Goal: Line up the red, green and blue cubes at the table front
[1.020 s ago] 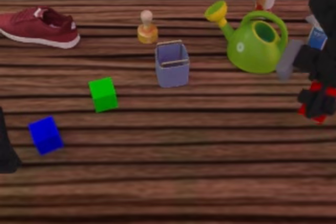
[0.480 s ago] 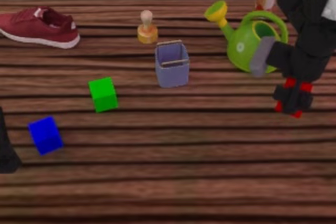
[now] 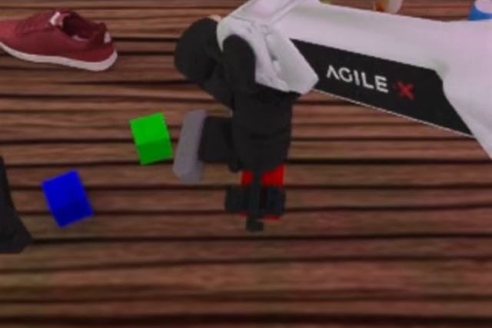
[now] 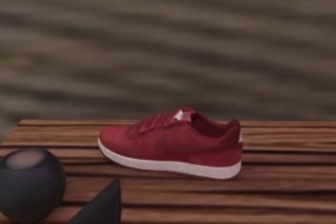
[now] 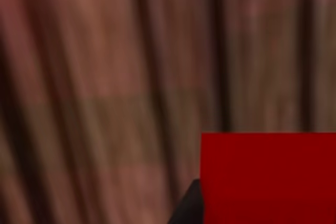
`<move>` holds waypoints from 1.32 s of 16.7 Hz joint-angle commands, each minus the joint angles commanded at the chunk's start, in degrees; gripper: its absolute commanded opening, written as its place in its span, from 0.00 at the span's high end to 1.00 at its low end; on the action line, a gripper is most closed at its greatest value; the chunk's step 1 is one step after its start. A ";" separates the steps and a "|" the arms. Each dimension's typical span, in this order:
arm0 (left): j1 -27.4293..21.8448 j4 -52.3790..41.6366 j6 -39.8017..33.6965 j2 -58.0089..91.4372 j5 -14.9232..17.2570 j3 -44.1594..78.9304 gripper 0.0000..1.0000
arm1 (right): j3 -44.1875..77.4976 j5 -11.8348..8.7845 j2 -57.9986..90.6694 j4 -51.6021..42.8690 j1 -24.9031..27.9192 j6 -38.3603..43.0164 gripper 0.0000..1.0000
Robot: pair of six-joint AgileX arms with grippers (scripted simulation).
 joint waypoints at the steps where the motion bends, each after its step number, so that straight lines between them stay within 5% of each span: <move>1: 0.00 0.00 0.00 0.00 0.00 0.00 0.00 | 2.19 0.03 1.04 -0.97 3.35 1.23 1.00; 6: 0.00 0.00 0.00 0.00 0.00 0.00 0.00 | 8.03 0.25 3.38 -3.29 11.48 4.71 1.00; 22: 0.00 0.00 0.00 0.00 0.00 0.00 0.00 | -2.69 0.29 6.48 10.53 11.56 4.83 1.00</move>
